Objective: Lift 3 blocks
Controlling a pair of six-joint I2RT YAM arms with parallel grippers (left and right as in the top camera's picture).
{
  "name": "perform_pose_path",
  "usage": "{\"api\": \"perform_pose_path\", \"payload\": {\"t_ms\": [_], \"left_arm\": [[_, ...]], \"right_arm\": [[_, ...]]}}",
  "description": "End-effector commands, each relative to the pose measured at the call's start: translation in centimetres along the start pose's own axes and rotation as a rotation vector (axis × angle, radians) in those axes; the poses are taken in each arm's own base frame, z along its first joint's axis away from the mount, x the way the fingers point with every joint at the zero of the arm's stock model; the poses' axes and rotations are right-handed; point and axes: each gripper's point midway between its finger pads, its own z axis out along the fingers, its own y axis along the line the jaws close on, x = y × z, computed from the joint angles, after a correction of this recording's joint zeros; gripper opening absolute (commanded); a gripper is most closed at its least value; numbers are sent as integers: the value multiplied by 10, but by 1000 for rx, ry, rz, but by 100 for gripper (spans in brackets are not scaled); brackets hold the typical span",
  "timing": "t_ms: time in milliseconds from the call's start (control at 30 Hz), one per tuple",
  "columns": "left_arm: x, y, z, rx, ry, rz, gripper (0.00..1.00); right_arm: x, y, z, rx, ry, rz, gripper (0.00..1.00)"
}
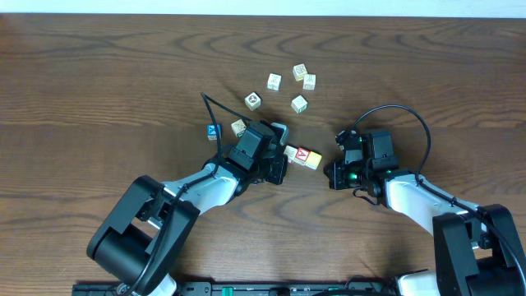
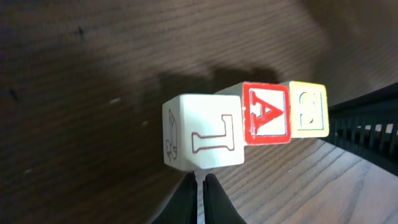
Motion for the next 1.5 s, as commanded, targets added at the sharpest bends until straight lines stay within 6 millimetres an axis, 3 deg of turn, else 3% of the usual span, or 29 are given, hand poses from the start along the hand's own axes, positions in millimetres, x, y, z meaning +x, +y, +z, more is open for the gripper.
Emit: {"api": "perform_pose_path", "payload": {"t_ms": [0, 767, 1467], "left_arm": [[7, 5, 4, -17, 24, -15, 7], [15, 19, 20, -53, 27, 7, 7], [10, 16, 21, -40, 10, -13, 7]], "right_arm": [[3, -6, 1, 32, 8, -1, 4], [3, -6, 1, 32, 8, -1, 4], [3, -7, 1, 37, 7, -1, 4]]}}
